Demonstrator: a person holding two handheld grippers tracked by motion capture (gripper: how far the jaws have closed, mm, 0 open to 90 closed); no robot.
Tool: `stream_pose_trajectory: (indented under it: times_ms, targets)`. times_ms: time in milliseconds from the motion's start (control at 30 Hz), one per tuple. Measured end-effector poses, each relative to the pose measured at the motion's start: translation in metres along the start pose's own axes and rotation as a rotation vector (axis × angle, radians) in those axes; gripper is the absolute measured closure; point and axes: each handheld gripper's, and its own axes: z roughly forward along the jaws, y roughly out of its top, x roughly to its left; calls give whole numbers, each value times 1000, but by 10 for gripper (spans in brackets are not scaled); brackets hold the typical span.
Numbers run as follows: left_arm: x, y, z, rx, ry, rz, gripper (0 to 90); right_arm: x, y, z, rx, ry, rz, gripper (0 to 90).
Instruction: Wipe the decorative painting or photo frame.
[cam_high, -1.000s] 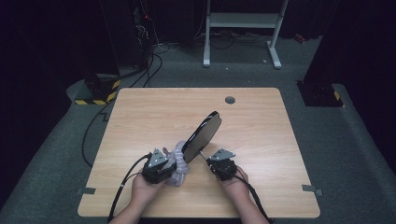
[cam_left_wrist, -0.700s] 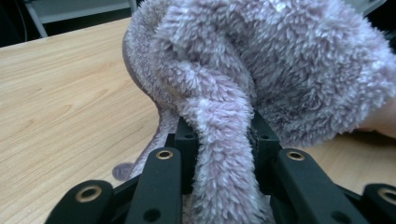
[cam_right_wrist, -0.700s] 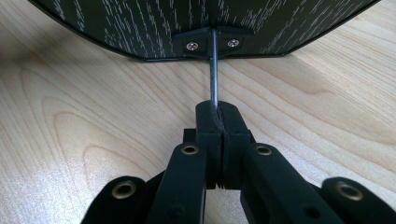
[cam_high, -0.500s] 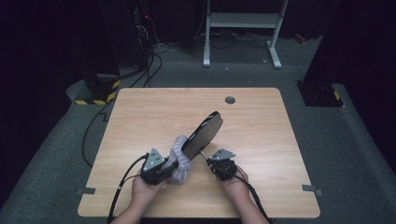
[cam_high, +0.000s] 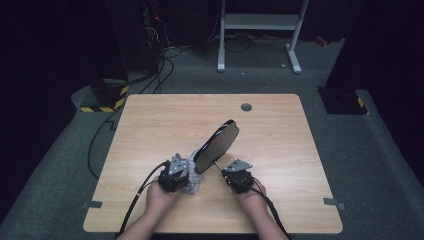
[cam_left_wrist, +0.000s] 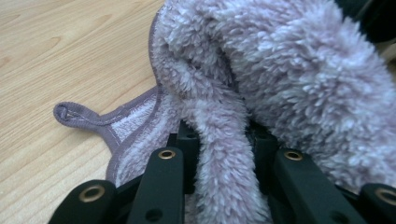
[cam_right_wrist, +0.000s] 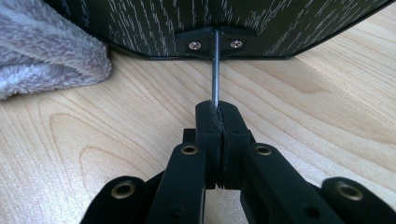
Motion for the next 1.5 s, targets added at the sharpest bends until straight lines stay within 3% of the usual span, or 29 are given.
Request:
stream_pose_trajectory:
  times_ms: [167, 333, 433, 633, 900, 1200, 1500]
  targets:
    - [2, 0, -1, -4, -7, -14, 724, 0, 0, 0, 2, -1, 1, 886]
    - [11, -1, -5, -23, 28, -52, 724, 1, 0, 0, 0, -7, -8, 887]
    - [18, -1, -11, -41, 42, -74, 724, 1, 0, 0, 1, -11, -12, 887]
    - [29, 0, -31, -107, 30, -106, 724, 1, 0, 0, 0, -10, -11, 886]
    - [37, -5, -55, -144, -12, -92, 722, 1, 0, 0, 0, -11, -13, 886]
    - [52, -7, -75, -186, 23, -107, 715, 1, 0, 0, 1, -12, -13, 884]
    - [69, -12, -83, -170, 84, -105, 706, 1, 0, 0, 1, -13, -15, 882]
